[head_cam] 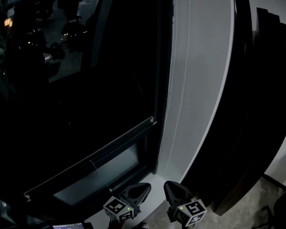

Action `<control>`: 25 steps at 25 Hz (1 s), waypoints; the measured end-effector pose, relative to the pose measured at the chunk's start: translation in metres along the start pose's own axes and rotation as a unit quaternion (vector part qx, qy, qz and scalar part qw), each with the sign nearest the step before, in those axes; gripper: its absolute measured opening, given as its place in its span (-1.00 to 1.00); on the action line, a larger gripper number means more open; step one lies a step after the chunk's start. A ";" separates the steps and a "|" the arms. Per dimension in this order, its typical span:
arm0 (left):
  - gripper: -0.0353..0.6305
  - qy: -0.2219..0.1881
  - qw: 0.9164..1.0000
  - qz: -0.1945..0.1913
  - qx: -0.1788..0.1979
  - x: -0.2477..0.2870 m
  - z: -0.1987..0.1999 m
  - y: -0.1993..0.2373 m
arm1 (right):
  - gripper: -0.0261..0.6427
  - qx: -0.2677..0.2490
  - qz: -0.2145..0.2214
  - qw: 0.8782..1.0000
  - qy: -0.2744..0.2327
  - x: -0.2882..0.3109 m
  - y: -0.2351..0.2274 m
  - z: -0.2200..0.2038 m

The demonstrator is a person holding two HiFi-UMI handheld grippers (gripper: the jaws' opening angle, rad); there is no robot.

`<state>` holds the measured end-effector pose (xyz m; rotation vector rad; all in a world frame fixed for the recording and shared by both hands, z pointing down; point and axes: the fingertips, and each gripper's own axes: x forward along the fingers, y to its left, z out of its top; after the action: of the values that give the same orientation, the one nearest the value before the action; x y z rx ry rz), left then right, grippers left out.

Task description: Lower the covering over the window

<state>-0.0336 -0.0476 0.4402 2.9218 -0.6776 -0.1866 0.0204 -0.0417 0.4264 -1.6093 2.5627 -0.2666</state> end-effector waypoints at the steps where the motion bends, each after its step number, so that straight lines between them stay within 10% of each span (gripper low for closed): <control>1: -0.89 0.001 1.000 -0.001 0.001 0.005 0.000 0.009 | -0.90 -0.004 -0.001 1.000 -0.005 0.012 -0.007 0.009; 25: -0.89 -0.016 0.997 0.079 -0.012 0.062 0.017 0.097 | -0.68 -0.166 -0.077 0.983 -0.031 0.244 -0.164 0.177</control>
<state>-0.0222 -0.1636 0.4336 2.8312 -0.9016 -0.2237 0.0911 -0.3479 0.2874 -1.8929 2.5427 0.2082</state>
